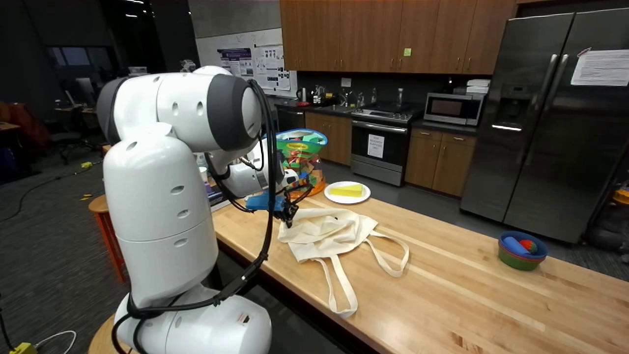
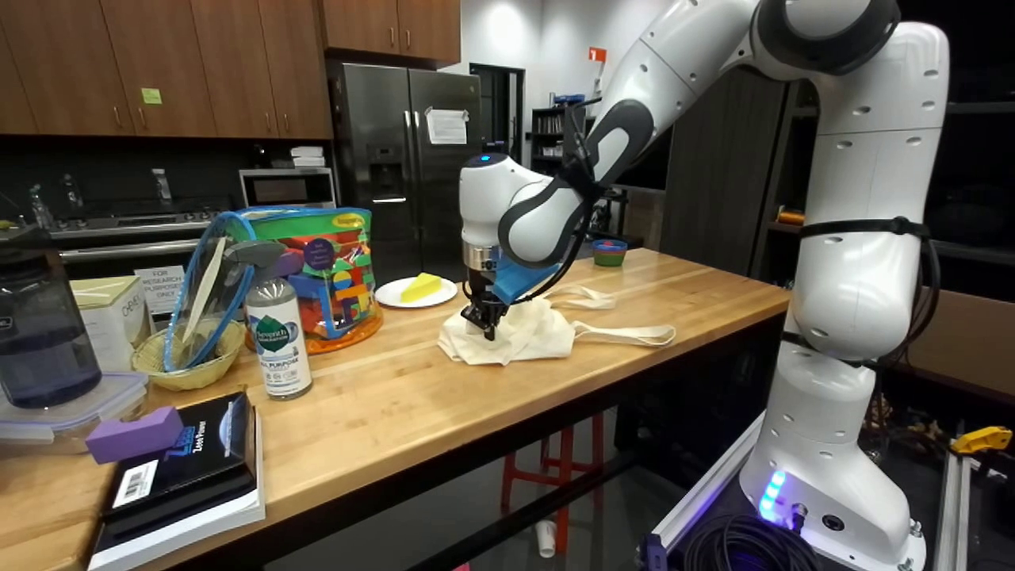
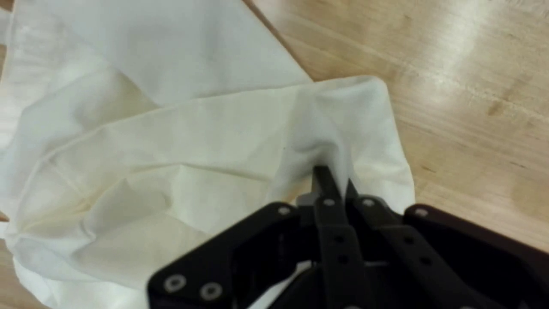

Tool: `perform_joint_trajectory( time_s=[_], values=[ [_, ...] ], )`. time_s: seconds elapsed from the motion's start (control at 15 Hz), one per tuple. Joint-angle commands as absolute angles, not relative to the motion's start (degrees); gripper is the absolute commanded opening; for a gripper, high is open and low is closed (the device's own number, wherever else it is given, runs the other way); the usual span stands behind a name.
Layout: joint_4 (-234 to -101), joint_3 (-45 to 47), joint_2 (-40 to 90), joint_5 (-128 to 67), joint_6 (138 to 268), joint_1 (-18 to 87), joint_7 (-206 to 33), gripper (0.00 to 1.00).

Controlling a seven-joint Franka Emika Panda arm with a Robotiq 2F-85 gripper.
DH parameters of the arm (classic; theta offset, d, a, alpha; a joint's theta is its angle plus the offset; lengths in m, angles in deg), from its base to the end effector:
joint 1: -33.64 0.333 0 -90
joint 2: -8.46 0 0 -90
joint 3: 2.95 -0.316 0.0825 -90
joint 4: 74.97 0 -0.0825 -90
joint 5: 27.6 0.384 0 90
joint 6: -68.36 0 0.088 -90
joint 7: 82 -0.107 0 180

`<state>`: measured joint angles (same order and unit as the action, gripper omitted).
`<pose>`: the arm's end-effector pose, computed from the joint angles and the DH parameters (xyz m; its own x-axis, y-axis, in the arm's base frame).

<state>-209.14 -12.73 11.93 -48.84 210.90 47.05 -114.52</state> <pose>0.4752 0.2055 0.3164 0.9761 0.1346 0.1708 0.1054 -0.9799 0.1695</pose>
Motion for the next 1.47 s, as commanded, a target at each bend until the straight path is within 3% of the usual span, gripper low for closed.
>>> perform_joint_trajectory(
  time_s=[0.0,1.4],
  values=[
    [-211.89,-12.42,9.44,-49.73,210.70,46.92,-120.52,0.01],
    [-201.46,0.37,14.47,-40.55,212.64,31.98,-110.17,0.01]
  ],
)
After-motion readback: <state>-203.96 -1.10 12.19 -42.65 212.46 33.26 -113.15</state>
